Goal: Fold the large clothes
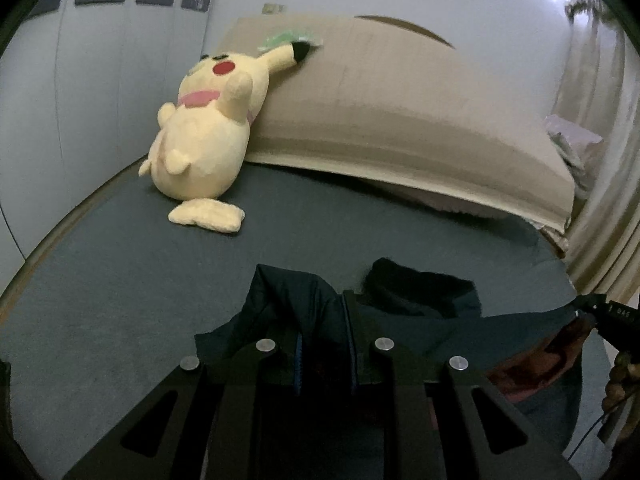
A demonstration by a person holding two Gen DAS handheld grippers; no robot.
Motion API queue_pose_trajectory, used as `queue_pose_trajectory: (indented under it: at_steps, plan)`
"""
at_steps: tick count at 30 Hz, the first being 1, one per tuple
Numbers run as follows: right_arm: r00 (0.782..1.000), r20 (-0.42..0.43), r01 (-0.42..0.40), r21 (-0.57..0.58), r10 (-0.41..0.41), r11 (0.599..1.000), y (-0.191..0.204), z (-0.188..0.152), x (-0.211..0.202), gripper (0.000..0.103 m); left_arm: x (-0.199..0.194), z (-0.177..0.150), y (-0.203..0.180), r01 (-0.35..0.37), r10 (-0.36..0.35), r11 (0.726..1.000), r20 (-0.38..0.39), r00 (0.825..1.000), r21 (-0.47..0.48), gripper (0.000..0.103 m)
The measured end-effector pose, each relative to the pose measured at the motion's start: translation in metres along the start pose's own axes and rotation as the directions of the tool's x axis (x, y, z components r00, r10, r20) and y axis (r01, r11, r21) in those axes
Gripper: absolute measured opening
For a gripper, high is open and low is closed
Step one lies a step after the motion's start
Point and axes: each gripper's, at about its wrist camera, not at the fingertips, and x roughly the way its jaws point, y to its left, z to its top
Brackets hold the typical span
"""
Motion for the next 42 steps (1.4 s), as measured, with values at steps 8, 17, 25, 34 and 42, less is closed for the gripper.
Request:
queue_pose_trajectory:
  at_steps: [8, 17, 25, 34, 42]
  plan:
    - [0.998, -0.049, 0.040, -0.017, -0.040, 0.999, -0.002, 0.003, 0.033, 0.010, 0.035, -0.001, 0.006, -0.023, 0.023, 1.000, -0.060, 0.998, 0.005, 0.017]
    - [0.990, -0.105, 0.089, -0.018, -0.090, 0.996, -0.011, 0.004, 0.070, 0.010, 0.065, -0.003, 0.009, -0.038, 0.040, 0.999, -0.118, 0.992, 0.016, 0.018]
    - [0.986, -0.127, 0.106, -0.004, -0.106, 0.994, -0.019, 0.003, 0.086, 0.010, 0.073, 0.001, 0.007, -0.033, 0.036, 0.999, -0.122, 0.992, 0.028, 0.018]
    - [0.985, -0.134, 0.114, 0.018, -0.111, 0.993, -0.021, 0.006, 0.100, 0.010, 0.097, 0.001, 0.007, -0.040, 0.043, 0.999, -0.147, 0.988, 0.028, 0.018]
    - [0.976, -0.181, 0.133, 0.068, -0.119, 0.989, -0.026, 0.006, 0.114, 0.013, 0.106, 0.002, 0.010, -0.036, 0.034, 0.999, -0.182, 0.983, -0.007, 0.022]
